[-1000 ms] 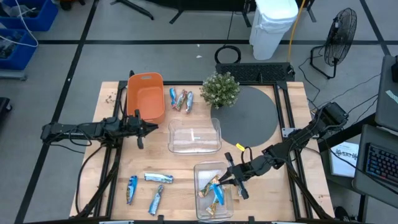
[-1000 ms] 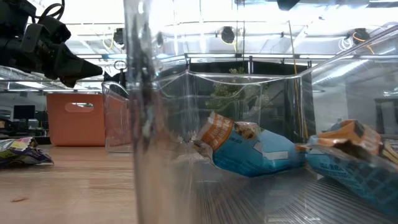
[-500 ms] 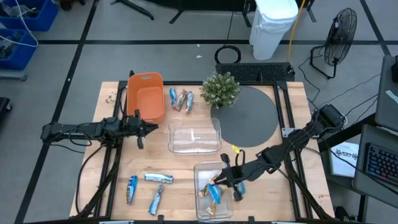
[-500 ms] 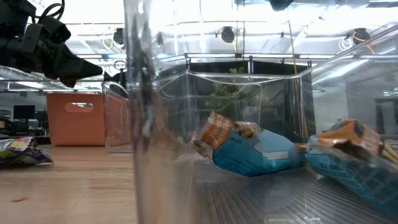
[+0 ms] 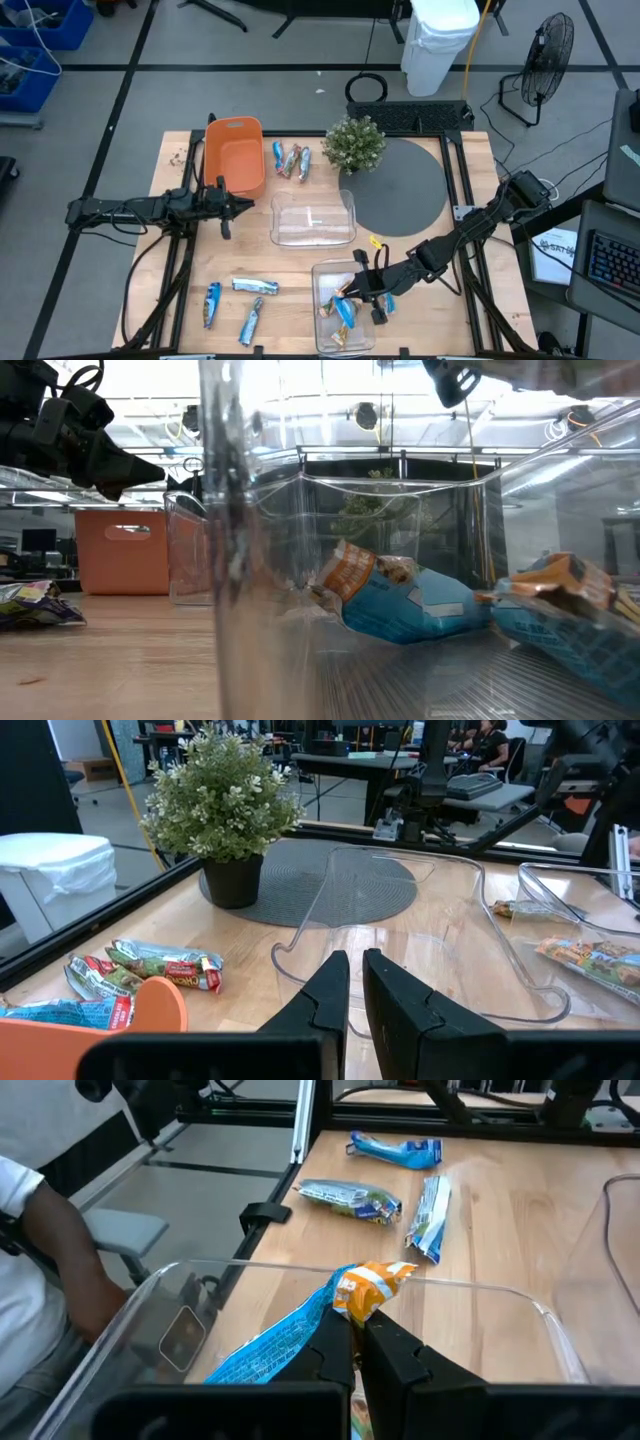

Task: Pick and place Granola Bars by type
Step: Put the yellow granola bar into the bottom transparent bin

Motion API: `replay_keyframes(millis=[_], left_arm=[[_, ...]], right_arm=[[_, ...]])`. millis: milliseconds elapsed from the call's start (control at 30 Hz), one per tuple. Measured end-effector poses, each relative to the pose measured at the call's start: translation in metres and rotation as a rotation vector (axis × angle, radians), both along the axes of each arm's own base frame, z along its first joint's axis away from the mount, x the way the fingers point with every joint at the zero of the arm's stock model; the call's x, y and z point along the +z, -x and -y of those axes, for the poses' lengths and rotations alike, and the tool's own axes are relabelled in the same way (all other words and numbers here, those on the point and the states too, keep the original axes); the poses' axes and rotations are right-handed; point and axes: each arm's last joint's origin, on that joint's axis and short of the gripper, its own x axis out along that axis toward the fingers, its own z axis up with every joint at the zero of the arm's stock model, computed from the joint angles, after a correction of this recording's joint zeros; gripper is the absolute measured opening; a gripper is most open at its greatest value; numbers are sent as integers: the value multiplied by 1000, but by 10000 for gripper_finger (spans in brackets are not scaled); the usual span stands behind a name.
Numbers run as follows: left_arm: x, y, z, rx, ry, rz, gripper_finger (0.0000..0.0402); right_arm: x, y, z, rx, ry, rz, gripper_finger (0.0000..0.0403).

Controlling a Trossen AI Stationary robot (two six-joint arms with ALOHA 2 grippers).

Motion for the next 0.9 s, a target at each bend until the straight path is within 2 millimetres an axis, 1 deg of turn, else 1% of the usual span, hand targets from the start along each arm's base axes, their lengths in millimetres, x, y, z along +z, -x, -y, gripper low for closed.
replay_keyframes(millis=[167, 267, 367, 467, 567, 633, 733, 900], left_arm=[[0, 0, 0, 0, 0, 1, 37], [0, 0, 0, 0, 0, 0, 37], [0, 0, 0, 0, 0, 0, 37], [0, 0, 0, 0, 0, 0, 37], [0, 0, 0, 0, 0, 0, 37], [0, 0, 0, 0, 0, 0, 37], [0, 0, 0, 0, 0, 0, 37], [0, 0, 0, 0, 0, 1, 37]], right_arm=[[0, 0, -1, 16, 11, 6, 0], [0, 1, -2, 112, -15, -11, 0], [3, 0, -3, 293, -80, -17, 2], [9, 1, -7, 540, -147, 26, 4], [20, 4, -13, 778, -215, 132, 2], [27, 7, -17, 878, -225, 218, 2], [31, 11, -20, 916, -204, 262, 2], [30, 10, -20, 903, -188, 269, 1]])
